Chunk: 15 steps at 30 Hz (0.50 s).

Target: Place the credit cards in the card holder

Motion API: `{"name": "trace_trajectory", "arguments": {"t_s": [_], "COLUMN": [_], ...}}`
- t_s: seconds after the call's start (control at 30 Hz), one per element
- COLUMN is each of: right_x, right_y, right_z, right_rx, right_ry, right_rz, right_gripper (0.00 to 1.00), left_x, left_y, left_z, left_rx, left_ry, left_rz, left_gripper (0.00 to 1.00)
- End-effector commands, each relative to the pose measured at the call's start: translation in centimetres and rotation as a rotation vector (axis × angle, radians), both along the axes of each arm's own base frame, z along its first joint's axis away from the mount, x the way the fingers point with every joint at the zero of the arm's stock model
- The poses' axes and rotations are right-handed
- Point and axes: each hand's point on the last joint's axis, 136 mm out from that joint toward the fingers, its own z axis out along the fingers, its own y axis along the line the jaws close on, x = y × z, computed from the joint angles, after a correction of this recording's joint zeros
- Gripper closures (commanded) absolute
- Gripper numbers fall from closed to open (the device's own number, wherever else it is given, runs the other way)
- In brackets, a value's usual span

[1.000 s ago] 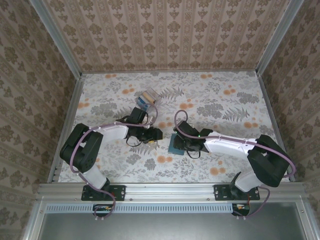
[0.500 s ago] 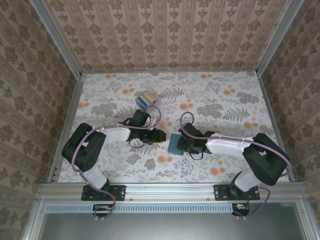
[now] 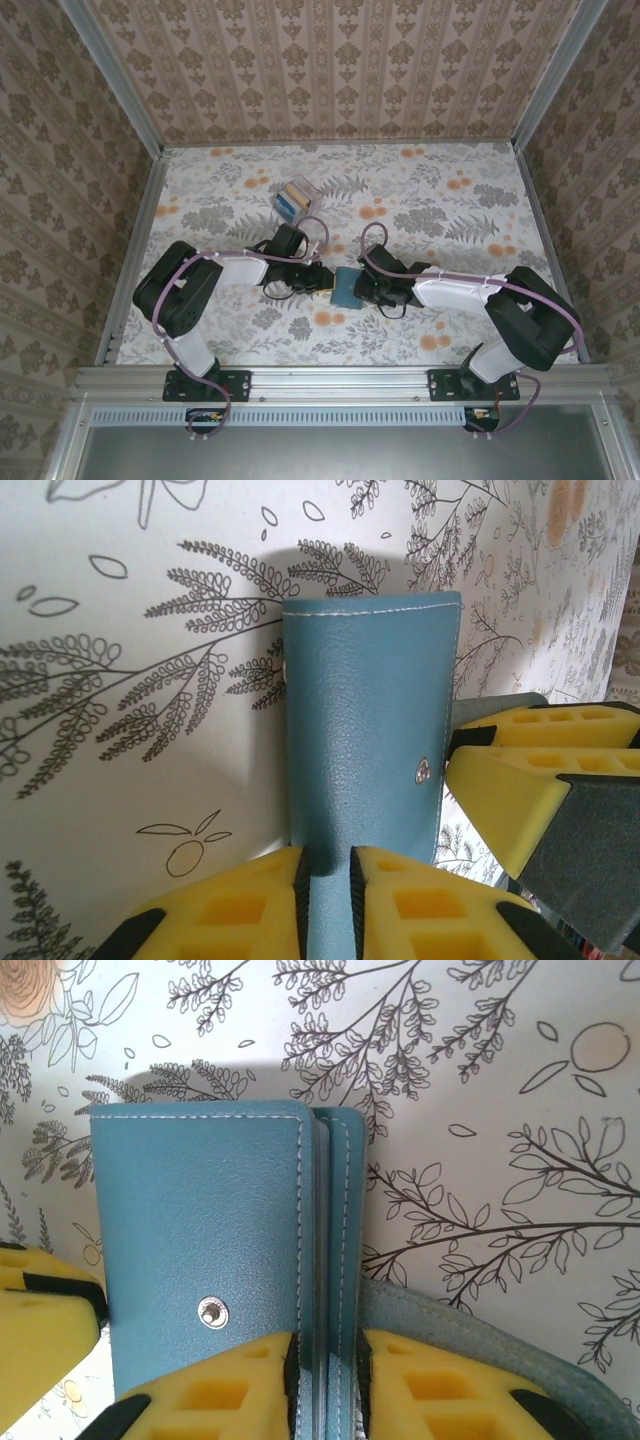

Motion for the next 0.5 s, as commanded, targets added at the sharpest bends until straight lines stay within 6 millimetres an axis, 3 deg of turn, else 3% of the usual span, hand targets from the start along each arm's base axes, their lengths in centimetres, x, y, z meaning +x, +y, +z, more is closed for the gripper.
{"name": "trace_trajectory", "arguments": {"t_s": [0.0, 0.27, 0.47], "right_x": [0.3, 0.6, 0.6], "right_y": [0.3, 1.2, 1.4], "right_z": [0.3, 0.4, -0.5], "right_rx": [0.004, 0.047, 0.047], "right_ry": [-0.002, -0.013, 0.001], "right_rz": [0.016, 0.036, 0.042], "right_gripper": [0.73, 0.80, 0.77], "left_x": [-0.3, -0.6, -0.7], "left_y": [-0.1, -0.2, -0.1], "left_z": [-0.8, -1.2, -1.6], "left_rx": [0.012, 0.024, 0.032], "left_ry": [0.021, 0.037, 0.043], "left_rz": [-0.003, -0.003, 0.000], "left_gripper": [0.83, 0.84, 0.85]}}
